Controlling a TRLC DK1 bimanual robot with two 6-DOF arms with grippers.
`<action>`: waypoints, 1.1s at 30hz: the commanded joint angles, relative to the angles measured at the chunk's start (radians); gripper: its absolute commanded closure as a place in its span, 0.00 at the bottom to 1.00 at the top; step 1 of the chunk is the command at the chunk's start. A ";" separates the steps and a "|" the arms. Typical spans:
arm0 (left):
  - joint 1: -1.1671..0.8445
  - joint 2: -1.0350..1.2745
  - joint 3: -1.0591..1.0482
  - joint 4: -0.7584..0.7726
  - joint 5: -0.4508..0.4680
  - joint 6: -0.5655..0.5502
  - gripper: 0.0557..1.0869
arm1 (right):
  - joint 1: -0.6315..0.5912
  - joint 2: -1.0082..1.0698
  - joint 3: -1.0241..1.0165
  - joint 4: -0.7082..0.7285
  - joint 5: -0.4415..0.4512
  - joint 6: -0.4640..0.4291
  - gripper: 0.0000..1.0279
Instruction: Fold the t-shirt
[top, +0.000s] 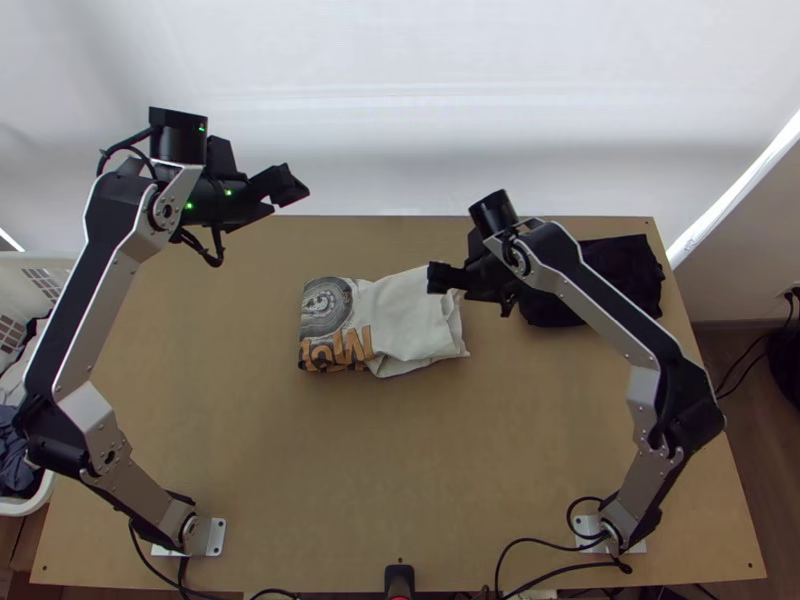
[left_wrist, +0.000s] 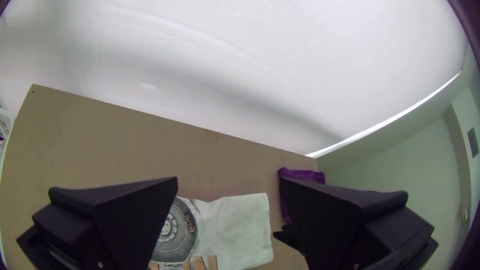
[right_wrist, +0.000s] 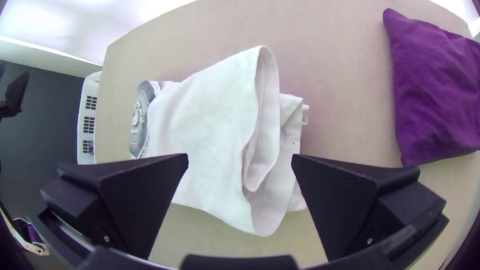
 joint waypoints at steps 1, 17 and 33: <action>0.019 -0.037 -0.014 -0.012 -0.006 0.001 0.04 | 0.003 0.073 -0.007 0.000 0.010 0.003 0.05; 0.047 -0.012 -0.013 -0.007 -0.006 0.004 0.04 | -0.078 0.218 -0.010 0.038 -0.043 -0.007 0.05; 0.053 0.020 0.006 -0.004 -0.006 0.004 0.04 | -0.069 0.328 0.011 0.081 -0.260 0.000 0.05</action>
